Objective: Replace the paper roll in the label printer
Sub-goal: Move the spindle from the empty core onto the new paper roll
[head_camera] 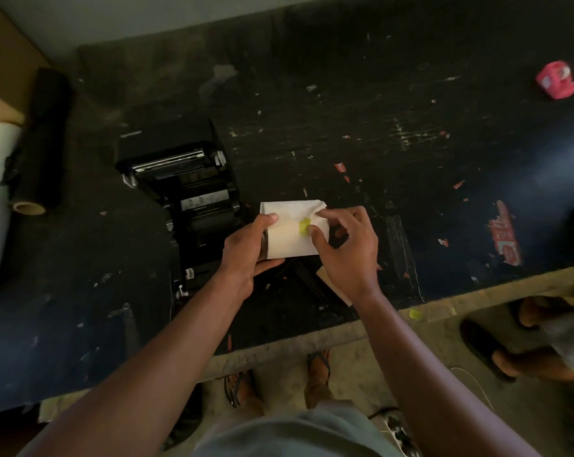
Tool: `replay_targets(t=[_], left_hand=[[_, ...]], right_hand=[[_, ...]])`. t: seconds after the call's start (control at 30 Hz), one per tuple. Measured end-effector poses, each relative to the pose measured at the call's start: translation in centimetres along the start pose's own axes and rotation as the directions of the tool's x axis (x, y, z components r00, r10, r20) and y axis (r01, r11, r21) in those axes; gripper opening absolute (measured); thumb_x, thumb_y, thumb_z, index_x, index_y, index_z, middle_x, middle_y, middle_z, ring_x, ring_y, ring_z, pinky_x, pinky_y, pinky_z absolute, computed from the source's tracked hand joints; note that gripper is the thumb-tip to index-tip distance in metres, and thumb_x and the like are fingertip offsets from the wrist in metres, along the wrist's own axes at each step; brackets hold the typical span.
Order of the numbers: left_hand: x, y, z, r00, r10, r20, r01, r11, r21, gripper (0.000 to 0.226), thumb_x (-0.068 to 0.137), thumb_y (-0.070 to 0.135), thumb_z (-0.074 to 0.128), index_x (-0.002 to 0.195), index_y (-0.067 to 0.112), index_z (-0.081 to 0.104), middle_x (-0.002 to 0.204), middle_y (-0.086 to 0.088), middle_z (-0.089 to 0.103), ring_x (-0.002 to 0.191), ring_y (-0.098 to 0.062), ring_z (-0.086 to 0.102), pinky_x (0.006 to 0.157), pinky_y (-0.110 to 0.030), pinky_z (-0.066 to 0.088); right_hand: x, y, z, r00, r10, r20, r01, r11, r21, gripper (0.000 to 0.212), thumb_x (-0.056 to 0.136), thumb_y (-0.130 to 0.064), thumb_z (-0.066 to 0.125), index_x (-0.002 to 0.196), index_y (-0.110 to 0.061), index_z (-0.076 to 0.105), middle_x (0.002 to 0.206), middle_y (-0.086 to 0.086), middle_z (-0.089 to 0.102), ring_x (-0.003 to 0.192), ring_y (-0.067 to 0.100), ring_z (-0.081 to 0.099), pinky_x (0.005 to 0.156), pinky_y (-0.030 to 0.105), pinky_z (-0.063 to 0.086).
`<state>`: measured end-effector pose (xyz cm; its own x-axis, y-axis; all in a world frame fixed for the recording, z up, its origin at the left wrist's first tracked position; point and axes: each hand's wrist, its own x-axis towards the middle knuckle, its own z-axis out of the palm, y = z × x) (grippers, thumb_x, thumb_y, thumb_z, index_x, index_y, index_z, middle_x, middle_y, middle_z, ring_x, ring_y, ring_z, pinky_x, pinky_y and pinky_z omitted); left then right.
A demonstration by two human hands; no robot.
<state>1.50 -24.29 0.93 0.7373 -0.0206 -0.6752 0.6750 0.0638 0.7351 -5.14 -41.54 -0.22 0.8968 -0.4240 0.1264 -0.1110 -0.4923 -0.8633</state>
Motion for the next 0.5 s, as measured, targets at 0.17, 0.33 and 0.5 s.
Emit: replay_targets(t=[0.17,0.33,0.5], left_hand=[[-0.8,0.0,-0.7,0.999,0.040,0.001,-0.040,0.999,-0.019,0.047,0.063,0.053,0.086,0.104,0.032,0.072,0.123,-0.008,0.071,0.110,-0.027,0.072,0.071,-0.037,0.067],[-1.0,0.2,-1.5,0.999,0.052,0.001,-0.052,0.998,-0.044,0.029,0.080,0.045,0.084,0.103,0.033,0.070,0.123,-0.008,0.069,0.112,-0.027,0.070,0.073,-0.036,0.067],[-0.7,0.5,-2.6,0.999,0.037,-0.026,-0.040,0.993,-0.115,0.024,0.085,0.038,0.083,0.103,0.029,0.069,0.124,-0.009,0.068,0.113,-0.029,0.069,0.073,-0.040,0.066]], right_hand=[[-0.4,-1.6,0.9,1.000,0.013,-0.005,-0.012,0.997,0.070,0.018,0.085,-0.025,0.084,0.101,-0.026,0.075,0.106,-0.008,0.059,0.087,0.005,0.059,0.074,0.017,0.051],[-0.9,-3.0,0.8,0.999,-0.044,0.009,0.042,0.991,0.127,0.011,0.086,-0.016,0.083,0.093,-0.018,0.074,0.101,-0.002,0.060,0.082,0.012,0.058,0.070,0.022,0.050],[-1.9,1.0,-1.7,1.000,0.005,-0.024,-0.003,0.994,0.111,0.012,0.087,-0.018,0.082,0.089,-0.027,0.074,0.099,-0.010,0.064,0.086,0.006,0.064,0.073,0.015,0.053]])
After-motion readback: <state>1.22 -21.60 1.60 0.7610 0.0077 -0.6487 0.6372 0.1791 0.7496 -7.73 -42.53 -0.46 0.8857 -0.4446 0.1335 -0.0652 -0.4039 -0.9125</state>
